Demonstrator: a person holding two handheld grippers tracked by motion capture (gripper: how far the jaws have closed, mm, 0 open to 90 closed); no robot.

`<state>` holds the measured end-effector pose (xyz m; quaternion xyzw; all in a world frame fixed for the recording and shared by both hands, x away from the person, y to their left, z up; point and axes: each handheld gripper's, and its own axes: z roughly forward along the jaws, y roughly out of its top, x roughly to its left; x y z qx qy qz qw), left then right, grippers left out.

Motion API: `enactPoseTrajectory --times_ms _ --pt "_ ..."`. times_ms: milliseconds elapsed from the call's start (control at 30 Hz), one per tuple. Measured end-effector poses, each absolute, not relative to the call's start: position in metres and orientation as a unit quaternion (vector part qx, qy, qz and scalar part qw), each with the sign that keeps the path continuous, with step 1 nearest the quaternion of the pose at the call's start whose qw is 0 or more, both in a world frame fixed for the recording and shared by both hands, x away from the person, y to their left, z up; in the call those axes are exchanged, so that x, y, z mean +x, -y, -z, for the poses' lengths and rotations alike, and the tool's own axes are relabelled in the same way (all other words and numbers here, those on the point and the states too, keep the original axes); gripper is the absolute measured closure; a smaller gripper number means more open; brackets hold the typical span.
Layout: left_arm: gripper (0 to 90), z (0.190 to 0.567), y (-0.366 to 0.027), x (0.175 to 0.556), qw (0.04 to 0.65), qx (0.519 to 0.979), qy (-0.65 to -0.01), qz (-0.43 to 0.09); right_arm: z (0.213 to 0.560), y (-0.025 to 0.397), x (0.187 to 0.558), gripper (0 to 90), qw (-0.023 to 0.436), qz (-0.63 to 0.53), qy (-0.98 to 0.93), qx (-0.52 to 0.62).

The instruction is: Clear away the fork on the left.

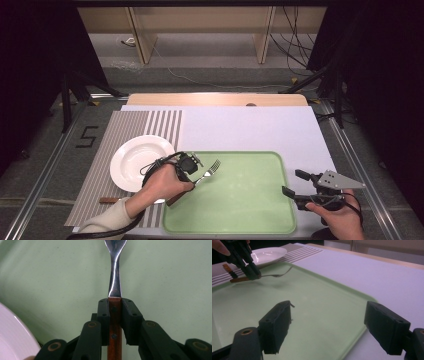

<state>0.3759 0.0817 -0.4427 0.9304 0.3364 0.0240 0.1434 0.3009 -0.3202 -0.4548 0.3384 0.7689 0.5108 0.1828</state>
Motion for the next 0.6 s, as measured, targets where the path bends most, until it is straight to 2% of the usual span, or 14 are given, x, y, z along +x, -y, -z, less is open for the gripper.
enactPoseTrajectory --times_ms 167,233,333,367,467,533,567,600 --pt "76.2 0.450 -0.084 0.378 0.148 0.930 -0.337 -0.020 0.455 0.320 0.301 22.6 0.182 -0.511 -0.769 0.339" --pt "73.3 0.451 -0.087 0.377 0.156 0.929 -0.334 -0.021 0.455 0.320 0.301 22.6 0.183 -0.511 -0.769 0.338" --pt "63.2 0.447 -0.091 0.375 0.179 0.925 -0.335 -0.026 0.455 0.320 0.301 22.5 0.183 -0.511 -0.769 0.339" --pt "63.0 0.445 -0.094 0.374 0.185 0.924 -0.333 -0.031 0.455 0.320 0.301 22.6 0.183 -0.511 -0.769 0.339" --pt "69.1 0.439 -0.105 0.368 0.196 0.921 -0.334 -0.045 0.455 0.321 0.301 22.6 0.184 -0.511 -0.769 0.339" --pt "78.5 0.437 -0.113 0.365 0.192 0.922 -0.333 -0.054 0.455 0.321 0.301 22.6 0.184 -0.510 -0.769 0.339" --pt "86.2 0.438 -0.116 0.363 0.184 0.924 -0.329 -0.059 0.455 0.320 0.301 22.6 0.184 -0.510 -0.769 0.339" --pt "86.2 0.440 -0.119 0.362 0.178 0.926 -0.328 -0.062 0.455 0.320 0.301 22.6 0.184 -0.510 -0.769 0.339"
